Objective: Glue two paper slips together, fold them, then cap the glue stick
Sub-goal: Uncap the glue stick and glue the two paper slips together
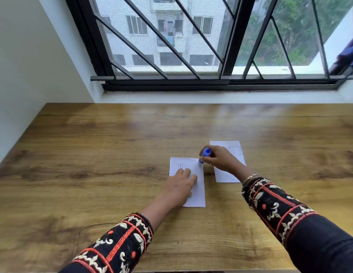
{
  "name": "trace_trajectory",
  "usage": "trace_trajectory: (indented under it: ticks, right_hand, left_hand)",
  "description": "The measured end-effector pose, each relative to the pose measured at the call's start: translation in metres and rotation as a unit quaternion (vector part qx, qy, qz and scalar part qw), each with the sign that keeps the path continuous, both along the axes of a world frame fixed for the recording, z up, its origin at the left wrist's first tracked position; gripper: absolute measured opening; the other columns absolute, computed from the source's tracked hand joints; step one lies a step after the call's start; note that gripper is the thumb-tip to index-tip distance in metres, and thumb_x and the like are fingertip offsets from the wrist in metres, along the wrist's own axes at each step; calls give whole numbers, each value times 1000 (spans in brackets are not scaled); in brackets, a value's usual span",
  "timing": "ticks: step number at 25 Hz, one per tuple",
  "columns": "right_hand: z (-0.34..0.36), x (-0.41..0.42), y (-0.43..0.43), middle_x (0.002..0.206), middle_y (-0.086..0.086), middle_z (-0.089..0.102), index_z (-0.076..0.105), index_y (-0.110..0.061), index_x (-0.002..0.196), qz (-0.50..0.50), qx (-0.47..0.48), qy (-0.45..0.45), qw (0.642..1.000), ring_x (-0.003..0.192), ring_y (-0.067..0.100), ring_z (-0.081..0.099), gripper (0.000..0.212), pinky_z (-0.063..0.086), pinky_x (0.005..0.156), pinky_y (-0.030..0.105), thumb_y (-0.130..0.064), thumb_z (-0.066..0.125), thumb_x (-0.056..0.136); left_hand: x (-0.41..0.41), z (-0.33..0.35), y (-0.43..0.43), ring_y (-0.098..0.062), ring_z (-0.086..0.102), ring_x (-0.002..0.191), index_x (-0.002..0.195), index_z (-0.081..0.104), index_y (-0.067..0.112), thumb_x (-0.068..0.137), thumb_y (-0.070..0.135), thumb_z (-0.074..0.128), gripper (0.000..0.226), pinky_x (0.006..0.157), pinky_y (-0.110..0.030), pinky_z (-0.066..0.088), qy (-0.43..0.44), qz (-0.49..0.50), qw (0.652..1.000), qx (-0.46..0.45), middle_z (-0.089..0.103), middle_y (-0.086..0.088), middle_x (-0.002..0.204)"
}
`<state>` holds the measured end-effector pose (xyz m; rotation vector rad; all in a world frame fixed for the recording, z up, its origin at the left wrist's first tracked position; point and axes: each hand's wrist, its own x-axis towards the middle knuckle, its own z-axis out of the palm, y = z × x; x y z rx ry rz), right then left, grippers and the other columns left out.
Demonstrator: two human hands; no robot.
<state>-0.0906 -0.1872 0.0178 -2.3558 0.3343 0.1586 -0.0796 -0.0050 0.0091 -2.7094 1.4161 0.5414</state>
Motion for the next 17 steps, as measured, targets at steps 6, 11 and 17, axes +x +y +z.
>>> trace_trajectory:
  ticks: [6, 11, 17]
  right_hand:
    - [2, -10, 6, 58, -5, 47, 64, -9, 89, 1, -2, -3, 1000, 55, 7, 40, 16, 30, 53, 21, -22, 63, 81]
    - [-3, -28, 14, 68, 2, 57, 64, -10, 87, -11, 17, 1, 1000, 61, 11, 45, 14, 35, 59, 25, -22, 64, 80]
    - [-4, -41, 22, 83, 18, 66, 64, -14, 88, -9, 16, -2, 1000, 72, 26, 54, 13, 43, 66, 34, -24, 65, 80]
  left_hand:
    - [4, 0, 3, -23, 36, 125, 127, 37, 11, 90, 25, 54, 43, 87, -35, 44, -7, 3, 999, -33, 38, -6, 137]
    - [1, -3, 6, -24, 38, 123, 126, 38, 10, 90, 25, 53, 42, 86, -36, 44, -7, -14, 1000, -27, 39, -7, 135]
    - [5, -2, 6, -24, 38, 122, 124, 40, 12, 89, 25, 53, 40, 83, -36, 44, -15, -16, 999, -28, 39, -7, 135]
